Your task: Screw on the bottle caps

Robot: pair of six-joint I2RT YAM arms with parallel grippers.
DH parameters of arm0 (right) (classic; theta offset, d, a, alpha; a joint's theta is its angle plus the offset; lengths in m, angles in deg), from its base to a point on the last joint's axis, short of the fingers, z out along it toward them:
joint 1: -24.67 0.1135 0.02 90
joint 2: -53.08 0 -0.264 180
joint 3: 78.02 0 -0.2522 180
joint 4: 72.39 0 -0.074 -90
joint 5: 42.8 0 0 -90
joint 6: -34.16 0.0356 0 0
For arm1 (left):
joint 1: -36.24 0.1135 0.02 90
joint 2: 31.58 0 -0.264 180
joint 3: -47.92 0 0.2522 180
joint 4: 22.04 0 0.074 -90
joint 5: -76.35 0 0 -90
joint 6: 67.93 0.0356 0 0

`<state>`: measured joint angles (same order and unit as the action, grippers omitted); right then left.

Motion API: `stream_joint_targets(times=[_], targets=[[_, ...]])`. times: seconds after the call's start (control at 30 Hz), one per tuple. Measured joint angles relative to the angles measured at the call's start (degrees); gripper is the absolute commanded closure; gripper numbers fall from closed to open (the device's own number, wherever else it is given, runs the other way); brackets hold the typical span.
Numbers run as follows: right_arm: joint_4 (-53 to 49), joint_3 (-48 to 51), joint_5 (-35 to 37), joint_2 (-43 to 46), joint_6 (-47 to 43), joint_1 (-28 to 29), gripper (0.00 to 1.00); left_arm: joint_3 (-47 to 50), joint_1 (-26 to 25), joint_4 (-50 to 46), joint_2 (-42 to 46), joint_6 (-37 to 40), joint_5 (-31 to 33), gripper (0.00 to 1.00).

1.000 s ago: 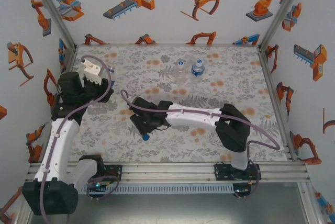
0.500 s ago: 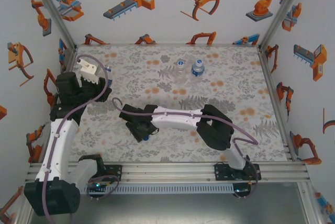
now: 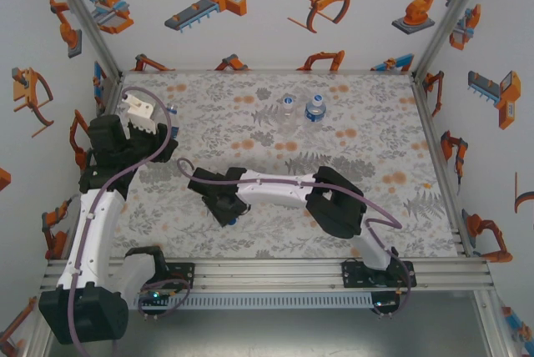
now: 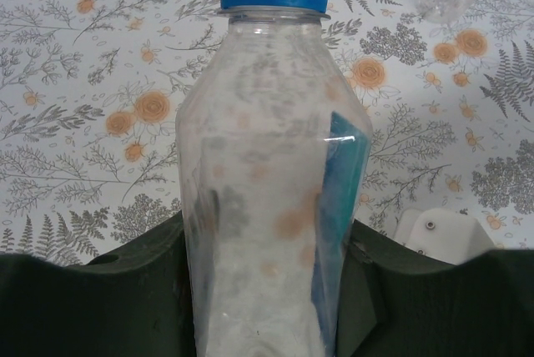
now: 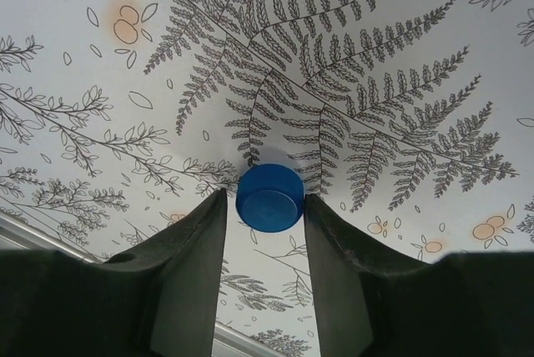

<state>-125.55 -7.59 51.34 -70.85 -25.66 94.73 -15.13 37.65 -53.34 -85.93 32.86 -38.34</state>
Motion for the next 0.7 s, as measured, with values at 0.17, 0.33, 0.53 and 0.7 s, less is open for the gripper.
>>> stream_joint_targets(times=[0.17,0.33,0.53,0.7], targets=[[-0.2,-0.5,-0.2,-0.8,-0.1,-0.1,0.62,0.0,0.2,0.0,0.0,0.0,-0.2,1.0],[-0.2,-0.5,-0.2,-0.9,-0.2,-0.2,0.68,0.0,0.2,0.0,0.0,0.0,-0.5,1.0],[1.8,1.4,-0.6,0.3,-0.2,-0.5,0.74,0.0,0.4,0.1,-0.3,0.0,-1.9,1.0],[7.8,12.7,-2.9,8.8,-1.0,-3.4,0.78,0.0,-0.3,0.4,-2.2,0.5,-6.4,1.0]])
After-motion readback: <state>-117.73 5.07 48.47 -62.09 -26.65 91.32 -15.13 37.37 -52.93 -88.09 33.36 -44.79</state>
